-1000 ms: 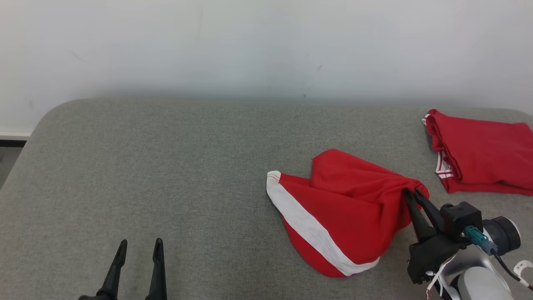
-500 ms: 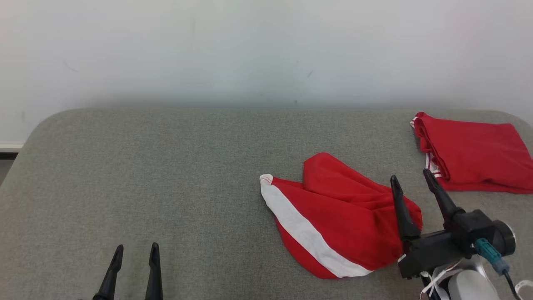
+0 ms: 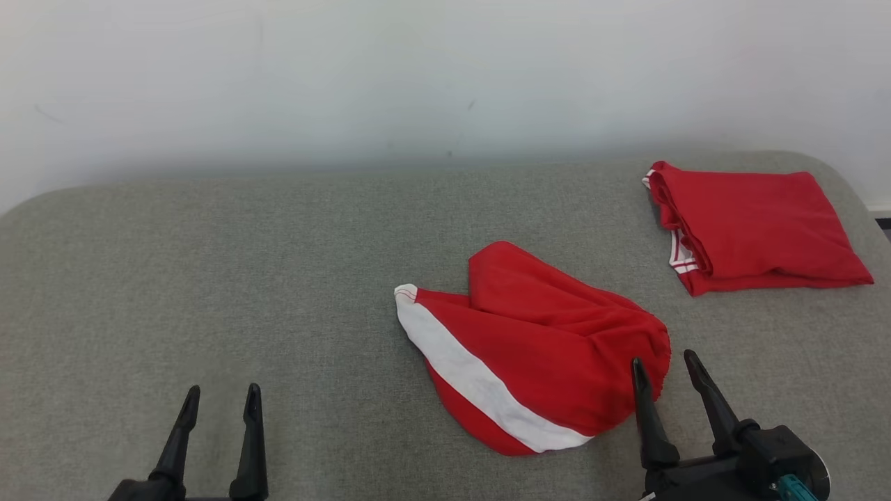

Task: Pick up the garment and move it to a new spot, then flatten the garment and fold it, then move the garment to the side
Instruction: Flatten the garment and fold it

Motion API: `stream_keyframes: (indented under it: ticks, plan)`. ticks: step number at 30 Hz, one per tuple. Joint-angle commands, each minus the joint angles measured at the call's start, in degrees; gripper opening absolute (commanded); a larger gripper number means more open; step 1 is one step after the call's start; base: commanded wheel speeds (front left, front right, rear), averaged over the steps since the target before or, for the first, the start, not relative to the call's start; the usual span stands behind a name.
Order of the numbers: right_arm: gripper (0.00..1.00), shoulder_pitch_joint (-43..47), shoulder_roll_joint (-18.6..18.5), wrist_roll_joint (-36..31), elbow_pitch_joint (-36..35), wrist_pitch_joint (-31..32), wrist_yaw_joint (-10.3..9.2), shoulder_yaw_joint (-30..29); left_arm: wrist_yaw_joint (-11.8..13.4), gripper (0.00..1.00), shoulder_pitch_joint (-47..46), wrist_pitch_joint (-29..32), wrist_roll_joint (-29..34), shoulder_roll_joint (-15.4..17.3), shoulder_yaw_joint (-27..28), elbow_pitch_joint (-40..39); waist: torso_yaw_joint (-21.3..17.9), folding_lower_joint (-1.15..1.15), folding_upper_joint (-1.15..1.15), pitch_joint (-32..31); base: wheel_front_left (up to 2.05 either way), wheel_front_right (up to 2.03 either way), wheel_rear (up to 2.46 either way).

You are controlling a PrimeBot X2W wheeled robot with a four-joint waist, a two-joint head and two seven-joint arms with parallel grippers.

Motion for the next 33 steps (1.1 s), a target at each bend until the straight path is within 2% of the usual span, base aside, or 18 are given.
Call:
stream_keyframes:
  ticks: [1, 5, 10, 17, 19, 33]
  plan:
    - [1.00, 0.3, 0.2, 0.1, 0.1, -0.2, 0.03, 0.3, 0.1, 1.00, -1.1, -0.2, -0.5, 0.4, -0.1, 0.0, -1.1, 0.00, 0.00, 1.0, 0.00, 0.00, 0.00]
    - [1.00, 0.0, 0.5, 1.1, 0.2, -0.2, 0.03, 0.9, 0.1, 1.00, -3.8, -0.2, -0.3, 1.9, -2.3, 1.3, -2.5, 0.00, 0.00, 2.3, 0.00, 0.00, 0.00]
    - [1.00, -2.2, 0.5, 2.7, 0.6, -0.2, 0.03, 2.3, 0.1, 1.00, -10.8, -0.2, -1.6, 6.2, -6.5, 5.9, -4.9, 0.00, 0.00, 4.0, 0.00, 0.00, 0.00]
    - [1.00, -4.7, 0.5, 4.4, 1.1, -0.2, 0.03, 2.7, 0.1, 1.00, -22.3, -0.2, -4.9, 10.6, -13.9, 15.5, -8.8, 0.00, 0.00, 6.8, 0.00, 0.00, 0.00]
    - [1.00, -4.9, 0.5, 5.3, 1.6, -0.2, 0.03, 3.0, 0.1, 1.00, -26.8, -0.2, -6.4, 12.2, -17.1, 20.5, -10.6, 0.00, 0.00, 8.3, 0.00, 0.00, 0.00]
    - [1.00, -6.9, 0.5, 7.7, 3.3, -0.2, 0.03, 3.5, 0.1, 1.00, -40.9, 4.9, -17.5, 16.5, -30.6, 37.9, -16.1, 0.00, 0.00, 10.8, 0.00, 0.00, 0.00]
